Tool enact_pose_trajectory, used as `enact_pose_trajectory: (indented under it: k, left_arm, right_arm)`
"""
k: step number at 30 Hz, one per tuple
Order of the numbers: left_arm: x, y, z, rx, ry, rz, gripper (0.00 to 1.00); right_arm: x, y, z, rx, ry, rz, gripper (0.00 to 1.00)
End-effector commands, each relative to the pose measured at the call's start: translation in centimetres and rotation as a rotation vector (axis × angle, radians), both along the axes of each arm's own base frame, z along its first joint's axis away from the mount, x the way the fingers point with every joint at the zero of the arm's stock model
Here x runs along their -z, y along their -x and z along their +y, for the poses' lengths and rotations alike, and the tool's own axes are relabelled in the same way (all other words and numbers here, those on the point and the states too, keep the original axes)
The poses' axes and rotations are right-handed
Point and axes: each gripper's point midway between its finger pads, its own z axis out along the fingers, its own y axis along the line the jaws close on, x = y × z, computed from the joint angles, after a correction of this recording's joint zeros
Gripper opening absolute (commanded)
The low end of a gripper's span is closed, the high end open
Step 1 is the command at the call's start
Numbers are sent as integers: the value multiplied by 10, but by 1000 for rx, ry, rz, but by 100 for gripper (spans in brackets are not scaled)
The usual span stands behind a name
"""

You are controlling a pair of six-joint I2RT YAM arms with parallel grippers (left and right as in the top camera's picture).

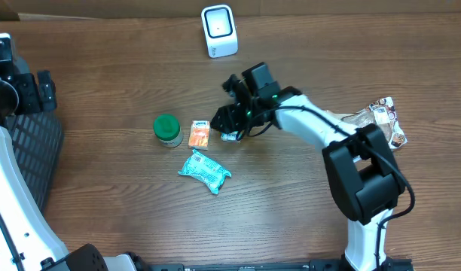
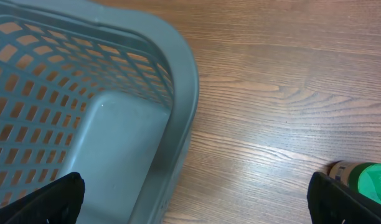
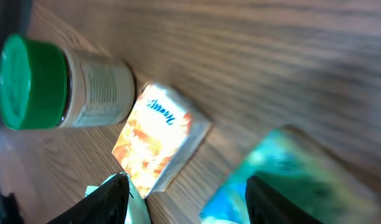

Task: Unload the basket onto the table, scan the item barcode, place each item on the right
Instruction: 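Lift the green tissue pack and carry it right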

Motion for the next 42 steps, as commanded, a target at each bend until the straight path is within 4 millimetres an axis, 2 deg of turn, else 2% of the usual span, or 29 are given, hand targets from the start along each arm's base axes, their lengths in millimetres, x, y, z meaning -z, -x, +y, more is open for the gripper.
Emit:
enact_pose_trajectory:
  k: [1,10,14,21,22,23,27,30,32,35,36,42]
  left_arm:
    - [0,-1,2,13,-13,4,100]
    - [0,-1,2,13,-13,4,100]
    - [0,-1,2,13,-13,4,100]
    - [0,-1,2,13,-13,4,99]
    - [0,-1,2,13,-13,4,100]
    - [0,-1,2,13,-13,4,100]
    - [0,-1,2,13,-13,4,100]
    - [0,-1,2,13,-13,4,100]
    - [0,-1,2,13,-13,4,100]
    - [0,-1,2,13,-13,4,100]
    - [0,-1,2,13,-13,4,100]
    - [0,-1,2,13,-13,4,100]
  right_arm:
    - [-2,-8,5,33,48,-43,61]
    - [7,8,13,89,103,20,60]
    - [15,12,3,121,169,41,60]
    - [24,15,-32,159,255,112,60]
    - [14,22,-25,49,184,123,61]
    - [6,25,-22,15,150,130,62]
    - [-23,25,-26,10,88,164,64]
    - [-45,25,-43,70,84,202,62]
    - [-49,25,-65,191,136,266,56]
    - [-41,29,-98,355,250,357,55]
    - [-38,31,-103,372,268,372,55]
    - [-8,43,-105,383,265,406,54]
